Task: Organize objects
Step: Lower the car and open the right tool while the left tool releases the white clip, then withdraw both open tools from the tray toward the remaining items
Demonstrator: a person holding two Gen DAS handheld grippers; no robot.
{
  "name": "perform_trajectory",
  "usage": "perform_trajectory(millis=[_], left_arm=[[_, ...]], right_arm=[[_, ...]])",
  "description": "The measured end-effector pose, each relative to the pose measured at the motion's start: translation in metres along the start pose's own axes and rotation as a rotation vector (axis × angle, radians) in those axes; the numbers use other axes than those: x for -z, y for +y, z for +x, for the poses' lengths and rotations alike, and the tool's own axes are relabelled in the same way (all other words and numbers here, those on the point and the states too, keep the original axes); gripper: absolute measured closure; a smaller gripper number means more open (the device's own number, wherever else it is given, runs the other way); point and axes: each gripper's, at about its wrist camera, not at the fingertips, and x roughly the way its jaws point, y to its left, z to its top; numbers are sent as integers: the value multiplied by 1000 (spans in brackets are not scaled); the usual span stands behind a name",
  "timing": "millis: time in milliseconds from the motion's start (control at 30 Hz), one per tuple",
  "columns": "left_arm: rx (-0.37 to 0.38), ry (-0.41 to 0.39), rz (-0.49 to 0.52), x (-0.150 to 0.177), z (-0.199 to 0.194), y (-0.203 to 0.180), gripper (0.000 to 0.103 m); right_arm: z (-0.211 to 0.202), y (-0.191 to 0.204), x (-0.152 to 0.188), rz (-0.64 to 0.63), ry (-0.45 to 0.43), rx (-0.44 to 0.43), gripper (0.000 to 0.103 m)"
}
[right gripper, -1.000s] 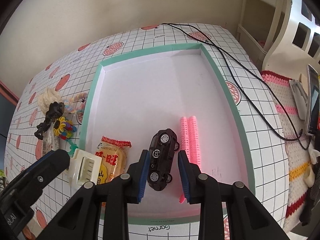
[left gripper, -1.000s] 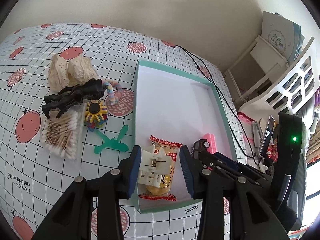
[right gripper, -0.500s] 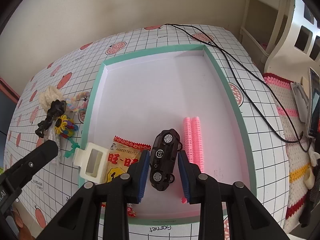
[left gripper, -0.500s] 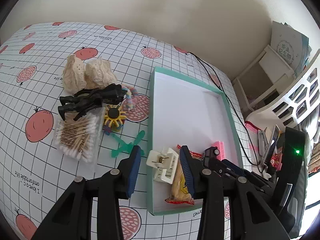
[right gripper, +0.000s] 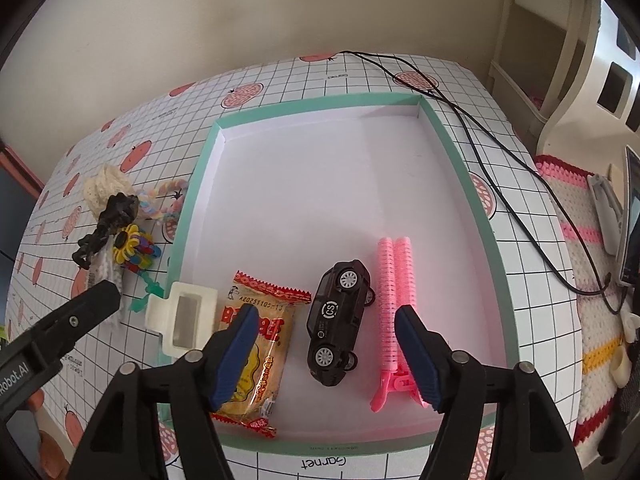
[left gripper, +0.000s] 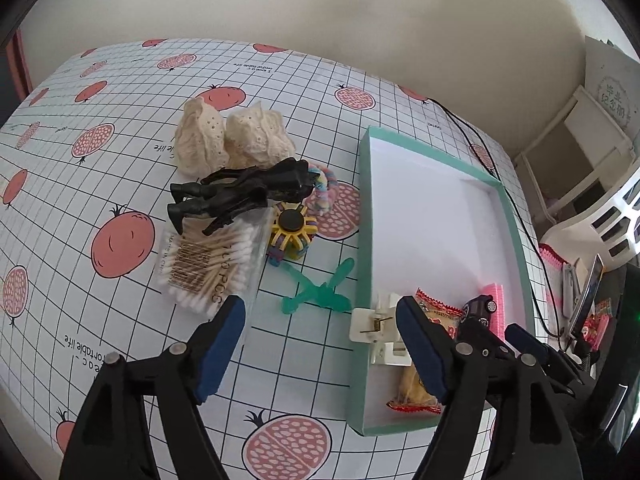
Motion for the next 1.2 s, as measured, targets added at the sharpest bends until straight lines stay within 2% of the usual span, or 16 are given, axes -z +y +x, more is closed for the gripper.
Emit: perform_trajectory(millis=[233,367,800,1200], left_arm=[[-34,-6,-24,0,1,7,14],[-43,-2,-46,0,2,12,11],[-52,15,-83,-1,6,24,9],[-53,-9,-97,-11,-1,48,9]], right_arm=[[0,-1,1,-4,-13,3,14],[1,-2,1,-8,-19,10,0],[5,-3,2,-17,-11,21,0],[3,5,2,-44,-19,13,0]])
